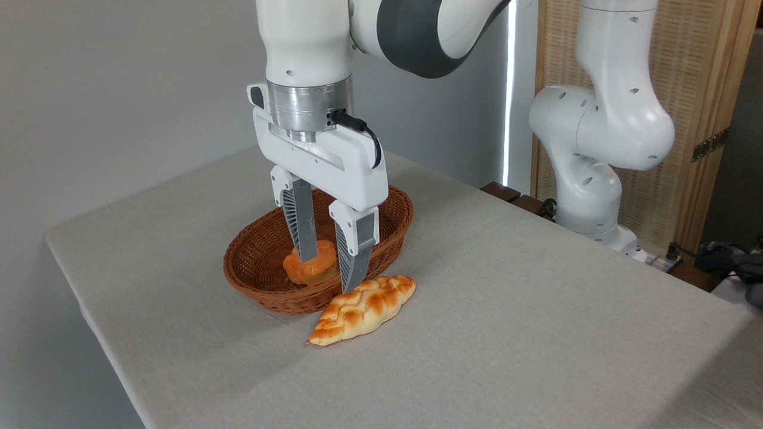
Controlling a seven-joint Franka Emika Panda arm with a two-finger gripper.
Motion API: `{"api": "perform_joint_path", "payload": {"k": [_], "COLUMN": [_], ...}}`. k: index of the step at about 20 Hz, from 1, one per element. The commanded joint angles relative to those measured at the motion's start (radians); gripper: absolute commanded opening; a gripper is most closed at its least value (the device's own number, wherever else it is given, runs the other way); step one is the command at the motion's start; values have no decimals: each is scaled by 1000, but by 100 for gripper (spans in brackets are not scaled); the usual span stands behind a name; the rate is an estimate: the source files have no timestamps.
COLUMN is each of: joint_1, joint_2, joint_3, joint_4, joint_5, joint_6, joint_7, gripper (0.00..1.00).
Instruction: Put bread into the basket
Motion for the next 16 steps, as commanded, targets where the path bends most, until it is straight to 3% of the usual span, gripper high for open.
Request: {"api": "perform_joint_path", "payload": {"k": [1,16], "joint_1": [29,25], "joint_2": [-1,-16], "joint_3": [-30,-33], "joint_4": [9,-2], "joint_5": [-17,-15], "joint_6": [-25,-94], "joint_7": [53,101], "gripper": [100,100]}}
